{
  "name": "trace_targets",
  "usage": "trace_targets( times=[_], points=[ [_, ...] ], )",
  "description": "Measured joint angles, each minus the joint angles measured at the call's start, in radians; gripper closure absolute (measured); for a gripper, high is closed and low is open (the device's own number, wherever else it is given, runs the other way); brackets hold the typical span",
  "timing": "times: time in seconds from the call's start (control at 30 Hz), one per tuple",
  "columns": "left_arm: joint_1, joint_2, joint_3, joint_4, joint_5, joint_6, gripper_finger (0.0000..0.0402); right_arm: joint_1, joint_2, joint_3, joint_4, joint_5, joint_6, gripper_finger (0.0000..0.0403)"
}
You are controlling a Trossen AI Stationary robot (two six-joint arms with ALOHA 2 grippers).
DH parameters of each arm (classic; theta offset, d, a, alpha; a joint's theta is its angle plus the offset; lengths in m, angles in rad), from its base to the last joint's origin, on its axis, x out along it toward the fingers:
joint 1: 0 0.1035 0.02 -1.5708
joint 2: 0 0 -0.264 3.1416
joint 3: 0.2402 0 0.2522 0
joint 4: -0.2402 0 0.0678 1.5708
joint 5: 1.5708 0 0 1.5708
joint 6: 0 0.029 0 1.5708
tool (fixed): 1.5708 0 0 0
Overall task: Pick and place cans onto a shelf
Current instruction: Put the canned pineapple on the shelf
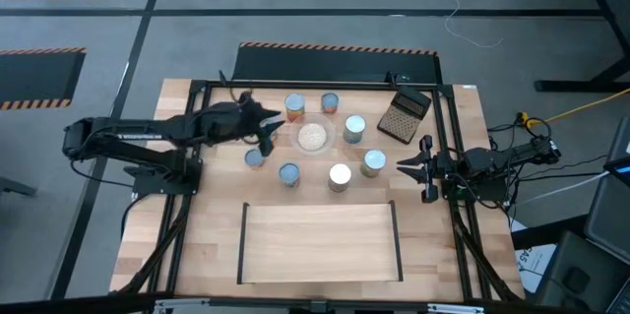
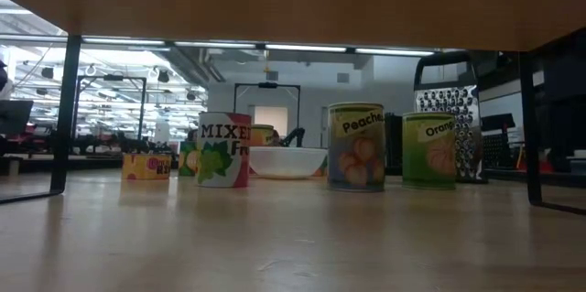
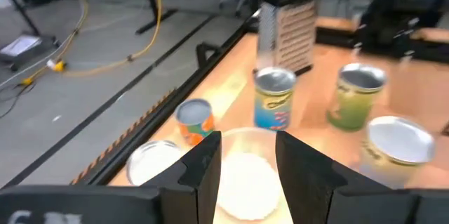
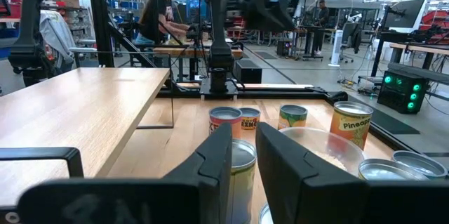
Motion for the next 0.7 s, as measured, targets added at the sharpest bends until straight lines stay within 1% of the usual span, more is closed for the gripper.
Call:
trace_targets(
  times=[0.17, 0.33, 0.53, 0.7],
  points=[
    [0.065, 0.125, 0.113, -0.058, 0.015, 0.001, 0.0273, 0.0, 0.0, 0.0, 0.0, 0.0, 0.0, 0.0331],
    [0.13, 0.241, 0.201, -0.059, 0.098, 0.001, 0.0273, 0.0, 0.0, 0.0, 0.0, 0.0, 0.0, 0.0331],
    [0.188, 0.378, 0.294, -0.069, 0.166, 0.001, 0.0273, 0.0, 0.0, 0.0, 0.0, 0.0, 0.0, 0.0331],
    [0.224, 0.48, 0.346, -0.073, 0.187, 0.001, 0.0273, 0.0, 0.0, 0.0, 0.0, 0.0, 0.0, 0.0331]
  ],
)
